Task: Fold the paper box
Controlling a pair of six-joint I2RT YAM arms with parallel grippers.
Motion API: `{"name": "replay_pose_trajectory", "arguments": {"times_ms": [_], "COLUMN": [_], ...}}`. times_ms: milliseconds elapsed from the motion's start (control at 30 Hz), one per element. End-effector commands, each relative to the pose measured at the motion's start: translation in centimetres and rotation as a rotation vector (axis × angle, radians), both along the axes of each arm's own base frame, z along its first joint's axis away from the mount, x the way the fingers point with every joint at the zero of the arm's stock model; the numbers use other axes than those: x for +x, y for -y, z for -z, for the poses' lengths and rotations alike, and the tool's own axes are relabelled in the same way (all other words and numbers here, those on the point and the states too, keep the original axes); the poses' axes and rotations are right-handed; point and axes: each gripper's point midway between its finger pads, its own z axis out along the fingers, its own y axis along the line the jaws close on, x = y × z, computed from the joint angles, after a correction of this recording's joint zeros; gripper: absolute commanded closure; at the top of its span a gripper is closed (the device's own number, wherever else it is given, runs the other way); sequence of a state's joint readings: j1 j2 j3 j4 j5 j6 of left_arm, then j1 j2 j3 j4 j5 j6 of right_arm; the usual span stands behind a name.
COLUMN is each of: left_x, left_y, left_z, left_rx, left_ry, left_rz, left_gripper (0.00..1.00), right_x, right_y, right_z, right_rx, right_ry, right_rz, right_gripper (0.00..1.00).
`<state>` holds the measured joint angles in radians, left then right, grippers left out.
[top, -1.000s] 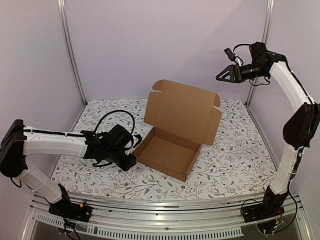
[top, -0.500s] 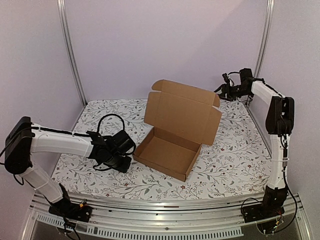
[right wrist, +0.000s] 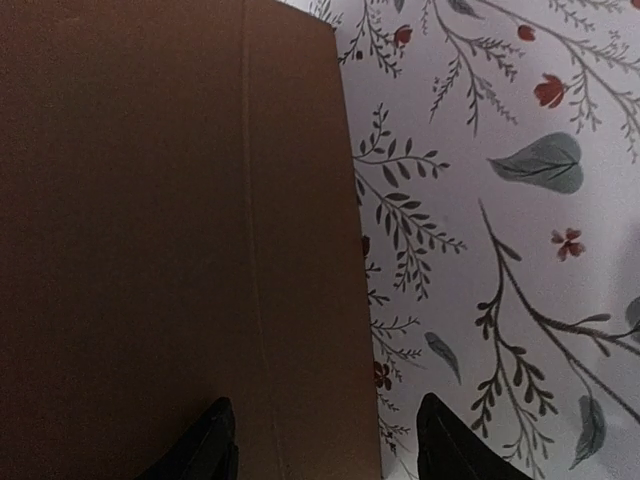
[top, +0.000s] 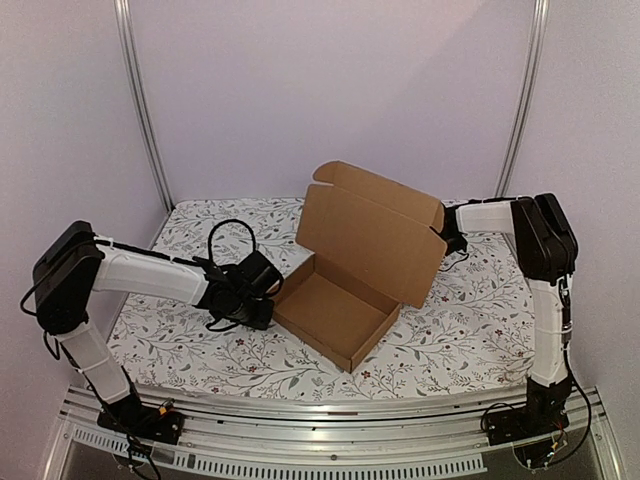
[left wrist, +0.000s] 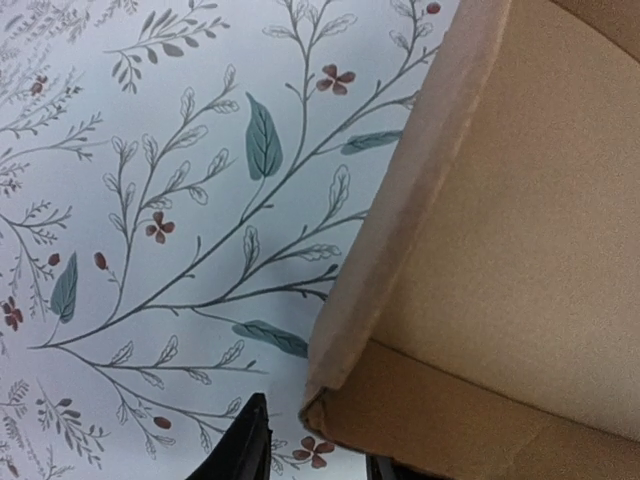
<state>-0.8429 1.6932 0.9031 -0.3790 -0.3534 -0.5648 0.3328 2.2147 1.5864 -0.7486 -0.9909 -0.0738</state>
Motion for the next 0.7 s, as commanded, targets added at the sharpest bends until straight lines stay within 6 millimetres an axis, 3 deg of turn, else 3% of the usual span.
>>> {"name": "replay_pose_trajectory", "arguments": {"times_ms": [0, 100, 233, 400, 533, 667], "left_x": [2.8, 3.3, 2.9, 3.6, 5.9, 9.0], "left_y": [1.0, 0.9, -1.5, -3.9, -4.0, -1.9], "left_z": [-0.5, -0.5, -1.1, -1.9, -2.0, -1.9], "left_rx": [-0.010, 0.014, 0.037, -0.070, -0.123, -0.156], "left_ry": [0.063, 0.052, 0.058, 0.069, 0.074, 0.070], "left_rz": [0.025, 0.029, -0.021, -0.113, -0.146, -0.116], "left_gripper": [0.67, 0.66, 0.66, 0.67, 0.71, 0.74], "right_x": [-3.5, -1.2, 4.5, 9.1, 10.0, 9.3], "right_y": [-1.3, -0.2, 1.6, 1.4, 0.1, -1.8], "right_z": [-3.0, -2.8, -2.7, -1.3, -0.1, 0.4], "right_rx": [0.079, 0.022, -0.016, -0.066, -0.095, -0.097], "right_ry": [0.030, 0.075, 0.114, 0.124, 0.091, 0.082], "right_rz": [-0.096, -0.045, 0.098, 0.215, 0.248, 0.219], "right_gripper": [0.39, 0.39, 0.41, 0.45, 0.49, 0.49]}}
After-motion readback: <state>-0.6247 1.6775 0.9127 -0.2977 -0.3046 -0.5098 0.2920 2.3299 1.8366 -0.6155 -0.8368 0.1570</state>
